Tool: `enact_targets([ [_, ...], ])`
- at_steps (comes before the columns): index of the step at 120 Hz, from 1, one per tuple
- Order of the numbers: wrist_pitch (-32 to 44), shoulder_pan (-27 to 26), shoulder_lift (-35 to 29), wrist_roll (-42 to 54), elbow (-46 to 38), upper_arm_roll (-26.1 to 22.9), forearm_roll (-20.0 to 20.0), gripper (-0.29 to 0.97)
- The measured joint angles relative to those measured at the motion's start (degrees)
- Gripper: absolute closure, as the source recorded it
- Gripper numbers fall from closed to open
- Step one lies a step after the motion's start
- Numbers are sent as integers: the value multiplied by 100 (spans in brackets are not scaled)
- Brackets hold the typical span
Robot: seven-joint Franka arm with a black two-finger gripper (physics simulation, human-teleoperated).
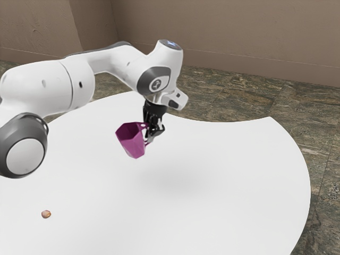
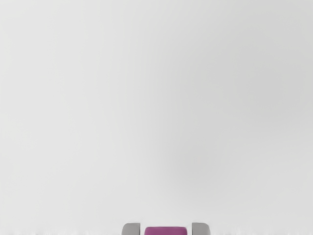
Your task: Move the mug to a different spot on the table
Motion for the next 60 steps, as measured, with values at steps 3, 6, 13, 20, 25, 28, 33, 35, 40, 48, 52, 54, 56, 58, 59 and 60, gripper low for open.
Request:
enact_targets([
  [3,-9,3,0,14,2,-3,-1,73],
  [6,-16,5,0,30,9,-3,-3,73],
  [13,-29,49,3,68,36,-4,-9,73],
  [20,-38,92,6,104,45,-5,-17,73],
  [25,-43,103,7,128,48,-6,-21,73],
  [28,-45,109,7,144,48,-3,-23,73],
  [33,-49,137,7,171,49,0,-27,73],
  [35,-50,147,7,181,49,1,-29,73],
  [40,-54,167,10,206,49,2,-32,73],
  [48,-56,199,16,244,48,2,-37,73],
  [52,-57,233,23,262,45,2,-40,73],
  [54,-58,252,26,271,43,2,-41,73],
  [56,-58,274,28,279,40,2,-42,73],
  [58,-59,296,30,287,38,2,-43,73],
  [59,-59,307,30,291,37,2,-43,73],
  [60,-59,316,32,295,36,3,-43,73],
])
